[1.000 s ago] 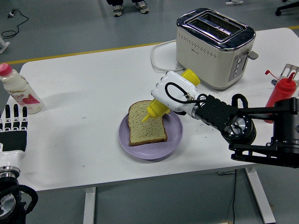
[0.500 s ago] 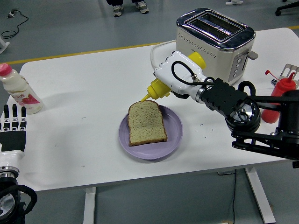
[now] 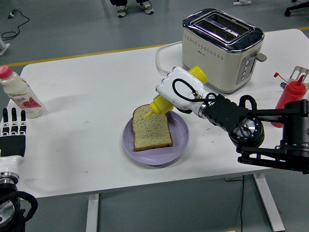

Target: Pick up the cup,pour liquid into bread,place the cup on the desk

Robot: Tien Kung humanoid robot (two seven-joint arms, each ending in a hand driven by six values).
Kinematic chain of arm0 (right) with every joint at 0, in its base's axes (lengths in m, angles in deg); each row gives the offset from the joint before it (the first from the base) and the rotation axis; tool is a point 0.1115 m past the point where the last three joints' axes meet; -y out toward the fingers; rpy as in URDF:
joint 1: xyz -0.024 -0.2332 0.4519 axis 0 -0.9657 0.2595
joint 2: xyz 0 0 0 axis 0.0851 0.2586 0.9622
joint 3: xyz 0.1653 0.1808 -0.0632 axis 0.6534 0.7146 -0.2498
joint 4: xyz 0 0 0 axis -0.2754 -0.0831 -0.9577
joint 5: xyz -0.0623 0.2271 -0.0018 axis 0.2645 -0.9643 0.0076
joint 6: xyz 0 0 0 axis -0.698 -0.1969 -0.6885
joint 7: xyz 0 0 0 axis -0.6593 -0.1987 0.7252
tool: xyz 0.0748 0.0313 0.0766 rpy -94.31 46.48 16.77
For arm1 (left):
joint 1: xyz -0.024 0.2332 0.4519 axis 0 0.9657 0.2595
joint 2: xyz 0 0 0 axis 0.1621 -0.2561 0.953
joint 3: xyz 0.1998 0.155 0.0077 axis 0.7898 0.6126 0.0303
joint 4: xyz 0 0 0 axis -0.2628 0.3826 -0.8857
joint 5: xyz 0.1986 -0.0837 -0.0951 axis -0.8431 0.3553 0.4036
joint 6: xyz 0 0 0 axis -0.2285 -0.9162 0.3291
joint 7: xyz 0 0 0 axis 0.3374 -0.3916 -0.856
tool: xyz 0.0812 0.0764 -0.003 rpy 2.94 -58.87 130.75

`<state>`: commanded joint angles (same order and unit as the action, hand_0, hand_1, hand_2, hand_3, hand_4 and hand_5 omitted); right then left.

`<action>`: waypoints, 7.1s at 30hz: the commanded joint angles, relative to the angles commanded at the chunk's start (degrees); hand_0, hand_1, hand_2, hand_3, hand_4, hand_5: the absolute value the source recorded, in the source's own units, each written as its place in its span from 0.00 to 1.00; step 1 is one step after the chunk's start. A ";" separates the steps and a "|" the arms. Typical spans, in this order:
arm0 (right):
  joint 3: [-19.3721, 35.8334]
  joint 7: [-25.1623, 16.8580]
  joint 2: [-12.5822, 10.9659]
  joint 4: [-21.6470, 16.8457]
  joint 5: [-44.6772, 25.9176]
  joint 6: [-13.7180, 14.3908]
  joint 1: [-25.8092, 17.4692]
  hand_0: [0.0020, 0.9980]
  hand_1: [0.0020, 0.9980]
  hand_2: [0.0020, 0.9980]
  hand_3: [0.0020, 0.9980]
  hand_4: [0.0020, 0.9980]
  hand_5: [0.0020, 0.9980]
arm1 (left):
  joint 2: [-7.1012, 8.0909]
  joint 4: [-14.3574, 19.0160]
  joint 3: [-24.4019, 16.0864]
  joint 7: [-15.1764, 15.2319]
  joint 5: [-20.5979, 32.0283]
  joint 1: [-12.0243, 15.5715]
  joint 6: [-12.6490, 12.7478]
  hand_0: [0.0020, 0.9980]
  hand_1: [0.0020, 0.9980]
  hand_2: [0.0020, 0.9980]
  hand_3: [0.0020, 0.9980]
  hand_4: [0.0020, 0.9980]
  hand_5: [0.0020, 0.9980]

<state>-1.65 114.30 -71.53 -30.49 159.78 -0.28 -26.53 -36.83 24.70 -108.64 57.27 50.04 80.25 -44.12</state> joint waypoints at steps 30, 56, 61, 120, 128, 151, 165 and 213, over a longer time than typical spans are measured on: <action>33.20 -31.44 -1.19 -10.93 -50.00 31.52 -30.72 0.17 0.20 0.30 0.37 0.35 0.27 | 0.00 -0.23 0.92 -0.39 -0.38 0.43 0.31 0.87 0.87 0.94 0.86 0.72 1.00; 32.61 -43.06 0.72 -5.23 -74.78 29.90 -36.75 0.18 0.21 0.31 0.37 0.30 0.31 | 0.00 -0.24 1.27 -0.34 -0.38 0.75 0.27 0.87 0.87 0.94 0.86 0.72 1.00; 31.82 -46.16 0.67 -2.55 -75.78 29.90 -37.26 0.19 0.22 0.31 0.37 0.30 0.31 | 0.00 -0.24 1.26 -0.34 -0.37 0.69 0.26 0.87 0.87 0.94 0.86 0.72 1.00; 23.05 -66.33 8.07 19.75 -97.51 37.09 -37.21 0.45 0.40 0.42 0.41 0.35 0.27 | 0.00 -0.39 1.31 -0.28 -0.26 0.31 0.17 0.86 0.87 0.94 0.86 0.72 1.00; 22.83 -66.33 7.89 18.68 -98.28 37.40 -37.63 0.47 0.41 0.43 0.41 0.36 0.26 | 0.00 -0.43 1.48 -0.27 -0.24 0.47 0.17 0.86 0.87 0.94 0.86 0.72 1.00; 22.63 -66.33 7.53 17.64 -95.62 38.41 -38.59 0.73 0.64 0.65 0.68 0.65 0.18 | 0.00 -0.40 1.38 -0.25 -0.15 0.42 0.10 0.86 0.87 0.94 0.86 0.72 1.00; 22.96 -66.33 7.04 16.95 -95.05 38.53 -39.46 0.78 0.69 0.72 0.77 0.67 0.18 | 0.00 -0.34 1.26 -0.25 -0.12 0.32 0.07 0.86 0.87 0.94 0.86 0.72 1.00; 27.02 -64.98 2.88 11.90 -80.22 35.11 -46.21 0.96 0.91 0.96 1.00 0.79 0.13 | 0.00 -0.28 1.55 -0.07 0.03 0.44 -0.01 0.86 0.87 0.94 0.86 0.72 1.00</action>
<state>25.38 49.33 -68.65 -18.59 79.55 34.83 -72.74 -36.83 24.42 -107.09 57.20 50.07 80.69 -44.13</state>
